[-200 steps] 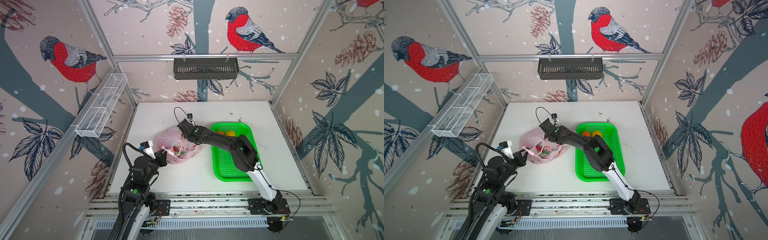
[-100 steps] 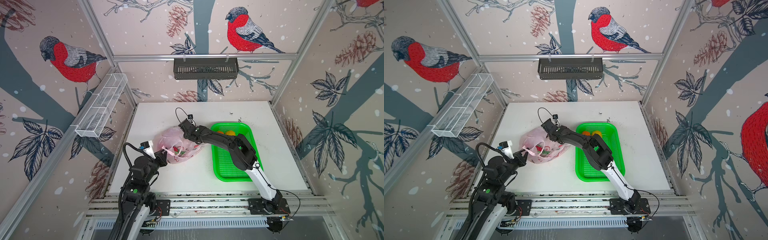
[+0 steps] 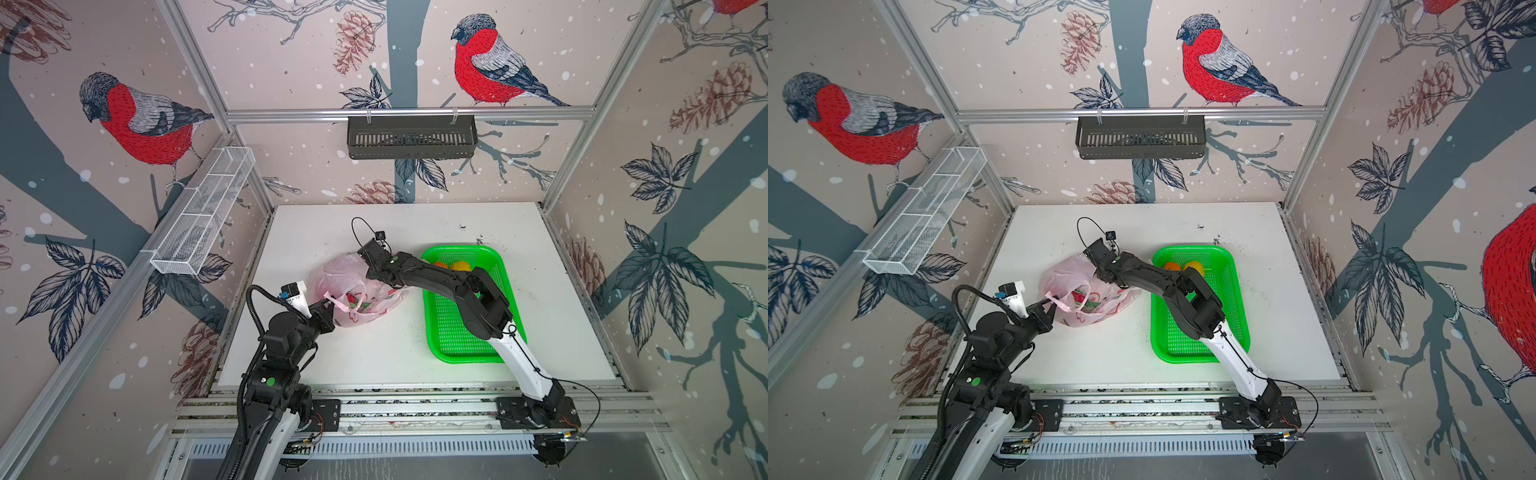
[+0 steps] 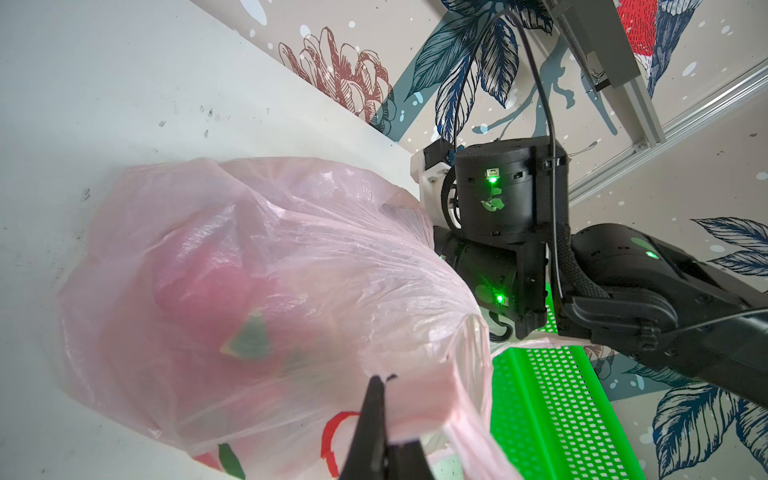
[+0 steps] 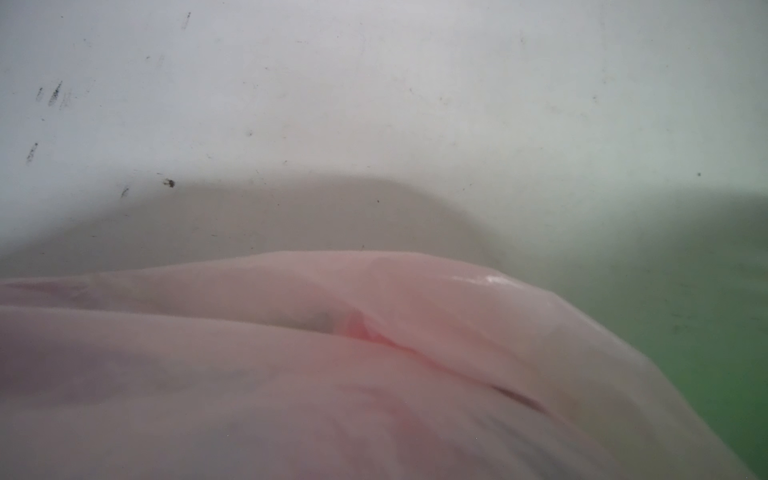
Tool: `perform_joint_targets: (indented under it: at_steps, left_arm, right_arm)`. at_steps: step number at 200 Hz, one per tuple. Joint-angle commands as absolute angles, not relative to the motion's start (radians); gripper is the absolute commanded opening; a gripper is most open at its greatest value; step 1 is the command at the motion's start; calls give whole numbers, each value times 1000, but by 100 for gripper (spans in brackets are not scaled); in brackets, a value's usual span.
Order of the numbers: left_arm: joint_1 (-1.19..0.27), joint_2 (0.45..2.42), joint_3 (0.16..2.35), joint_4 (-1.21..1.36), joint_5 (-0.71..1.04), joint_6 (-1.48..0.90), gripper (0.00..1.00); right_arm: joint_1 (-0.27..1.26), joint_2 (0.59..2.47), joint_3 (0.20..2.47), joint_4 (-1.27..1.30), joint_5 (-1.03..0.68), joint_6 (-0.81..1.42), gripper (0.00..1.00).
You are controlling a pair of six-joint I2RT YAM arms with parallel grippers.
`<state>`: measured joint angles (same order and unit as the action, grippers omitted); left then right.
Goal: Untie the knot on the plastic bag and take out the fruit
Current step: 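Close the right gripper on the red dragon fruit inside the bag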
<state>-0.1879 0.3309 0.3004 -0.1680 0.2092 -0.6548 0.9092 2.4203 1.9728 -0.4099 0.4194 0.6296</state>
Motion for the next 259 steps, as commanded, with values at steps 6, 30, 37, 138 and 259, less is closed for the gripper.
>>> perform_joint_targets:
  at_steps: [6, 30, 37, 138, 259]
  left_arm:
    - [-187, 331, 296, -136, 216, -651, 0]
    - [-187, 330, 296, -135, 214, -652, 0]
    - [-187, 332, 295, -133, 214, -652, 0]
    - [-187, 334, 292, -128, 204, -649, 0]
    - [-187, 367, 282, -95, 195, -638, 0]
  right_arm:
    - [907, 2426, 1979, -391, 405, 637, 83]
    - [905, 2425, 1977, -388, 400, 640, 80]
    - [904, 2426, 1976, -386, 397, 640, 79]
    - [917, 2382, 1934, -372, 379, 624, 48]
    - [993, 2270, 1839, -365, 309, 607, 35]
